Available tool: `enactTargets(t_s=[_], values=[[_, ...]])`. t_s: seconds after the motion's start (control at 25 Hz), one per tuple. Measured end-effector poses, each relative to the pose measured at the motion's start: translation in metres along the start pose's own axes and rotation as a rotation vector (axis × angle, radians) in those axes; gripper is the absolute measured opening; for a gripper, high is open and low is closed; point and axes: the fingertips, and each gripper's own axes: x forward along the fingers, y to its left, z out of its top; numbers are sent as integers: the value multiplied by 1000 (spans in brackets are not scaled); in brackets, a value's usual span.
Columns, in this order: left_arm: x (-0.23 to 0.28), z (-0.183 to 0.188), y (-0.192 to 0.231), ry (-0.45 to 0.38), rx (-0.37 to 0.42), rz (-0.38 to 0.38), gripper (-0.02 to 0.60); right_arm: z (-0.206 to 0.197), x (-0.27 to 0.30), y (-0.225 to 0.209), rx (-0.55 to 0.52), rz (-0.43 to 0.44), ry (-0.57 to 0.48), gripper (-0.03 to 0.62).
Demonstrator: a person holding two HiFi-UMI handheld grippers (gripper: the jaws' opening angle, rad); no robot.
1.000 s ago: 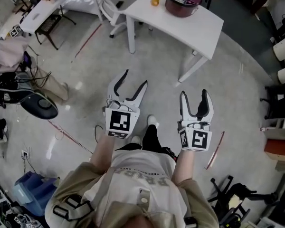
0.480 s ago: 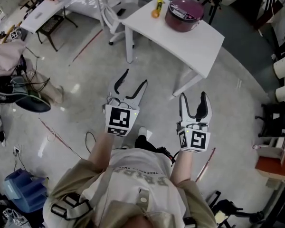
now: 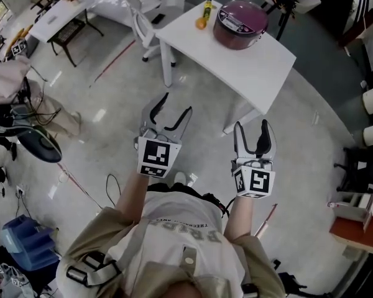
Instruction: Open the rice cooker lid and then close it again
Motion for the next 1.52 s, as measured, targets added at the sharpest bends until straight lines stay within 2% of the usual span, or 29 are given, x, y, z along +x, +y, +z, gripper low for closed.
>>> enactTargets(t_s=[0.44, 0.8, 1.52], values=[[31, -15, 2, 54, 5, 24, 287, -21, 26, -21, 38, 17, 19, 301], [74, -22, 14, 59, 4, -17, 287, -36, 59, -33, 52, -26, 46, 301], [206, -7, 101, 26, 41, -125, 287, -30, 192, -56, 58, -153, 38, 302]])
